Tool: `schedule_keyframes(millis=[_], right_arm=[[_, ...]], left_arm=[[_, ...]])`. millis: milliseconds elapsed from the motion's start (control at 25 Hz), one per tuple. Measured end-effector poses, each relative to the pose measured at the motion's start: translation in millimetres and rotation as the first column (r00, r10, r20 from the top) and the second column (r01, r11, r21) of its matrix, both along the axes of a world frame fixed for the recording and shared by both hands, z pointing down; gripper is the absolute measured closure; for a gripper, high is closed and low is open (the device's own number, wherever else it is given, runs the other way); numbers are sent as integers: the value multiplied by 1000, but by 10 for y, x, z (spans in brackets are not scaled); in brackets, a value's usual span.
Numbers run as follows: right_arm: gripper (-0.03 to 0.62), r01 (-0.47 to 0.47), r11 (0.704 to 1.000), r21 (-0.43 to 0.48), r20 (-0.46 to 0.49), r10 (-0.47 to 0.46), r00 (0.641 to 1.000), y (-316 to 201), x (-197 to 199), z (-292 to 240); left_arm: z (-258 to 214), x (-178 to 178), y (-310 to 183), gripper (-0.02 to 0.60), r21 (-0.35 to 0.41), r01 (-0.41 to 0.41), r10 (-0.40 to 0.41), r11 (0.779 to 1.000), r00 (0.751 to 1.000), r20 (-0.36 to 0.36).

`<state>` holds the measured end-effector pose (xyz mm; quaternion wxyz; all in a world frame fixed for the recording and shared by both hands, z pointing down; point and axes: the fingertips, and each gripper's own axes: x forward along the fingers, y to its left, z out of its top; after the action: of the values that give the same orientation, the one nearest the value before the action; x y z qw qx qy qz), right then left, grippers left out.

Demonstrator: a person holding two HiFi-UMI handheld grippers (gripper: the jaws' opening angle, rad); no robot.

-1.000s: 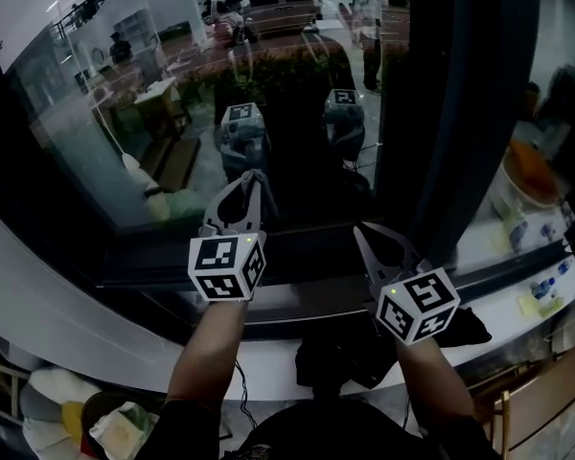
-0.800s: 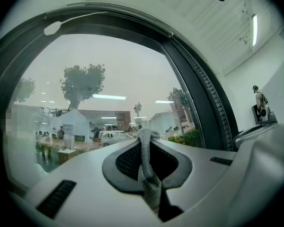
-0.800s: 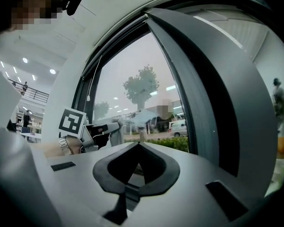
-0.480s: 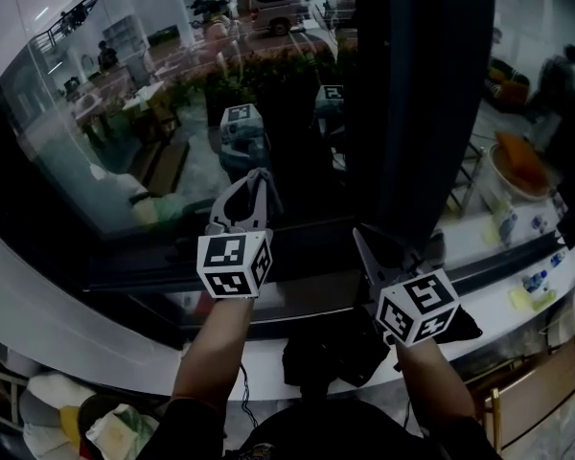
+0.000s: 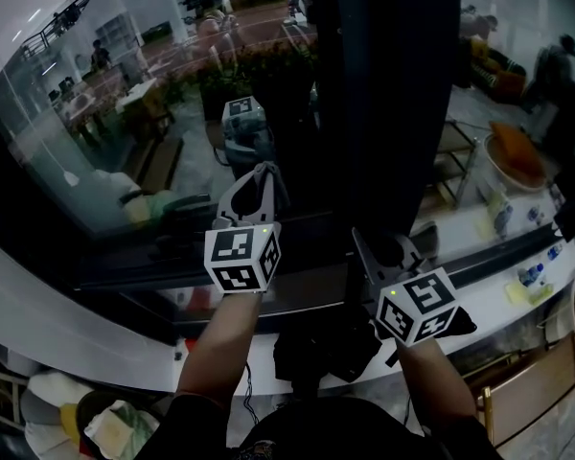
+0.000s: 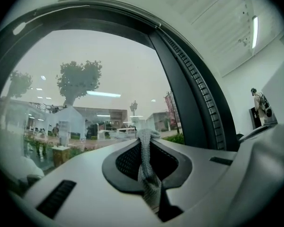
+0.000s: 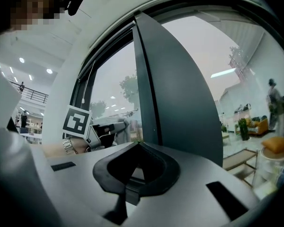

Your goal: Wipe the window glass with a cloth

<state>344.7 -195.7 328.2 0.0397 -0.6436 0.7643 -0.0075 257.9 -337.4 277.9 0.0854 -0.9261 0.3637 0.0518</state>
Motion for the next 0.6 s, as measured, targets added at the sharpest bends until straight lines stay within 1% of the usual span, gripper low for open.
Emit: schedule_keyframes(millis=[120, 160, 200, 320, 360, 440, 600], right_arm=[[568, -3, 1000, -2, -6, 3, 1000, -34, -155, -10], [568, -4, 1000, -3, -7, 4, 1000, -30, -153, -10], [568, -5, 1000, -4, -7, 5, 1000, -5, -90, -4], [568, -3, 1000, -4, -1, 3, 1000, 131, 253, 32], [568, -2, 1000, -4, 0, 2, 1000, 162, 322, 42], [568, -1, 1000, -4, -1, 1, 1000, 193, 374, 56], [568, 4, 1000, -4, 0, -4, 1000, 166, 368, 58]], left_arm=[[-12, -119, -49, 546, 4, -4, 4, 1000, 1000, -1], [-11, -116, -53, 546, 5, -4, 4, 1000, 1000, -1], [-5, -52, -35, 546, 4, -4, 4, 1000, 1000, -1], [28, 310, 90, 546, 5, -7, 7, 1000, 1000, 10], [37, 382, 117, 546, 8, -3, 3, 1000, 1000, 13], [48, 413, 132, 546, 14, 9, -9, 1000, 1000, 11], [41, 360, 90, 546, -2, 12, -12, 1000, 1000, -8]])
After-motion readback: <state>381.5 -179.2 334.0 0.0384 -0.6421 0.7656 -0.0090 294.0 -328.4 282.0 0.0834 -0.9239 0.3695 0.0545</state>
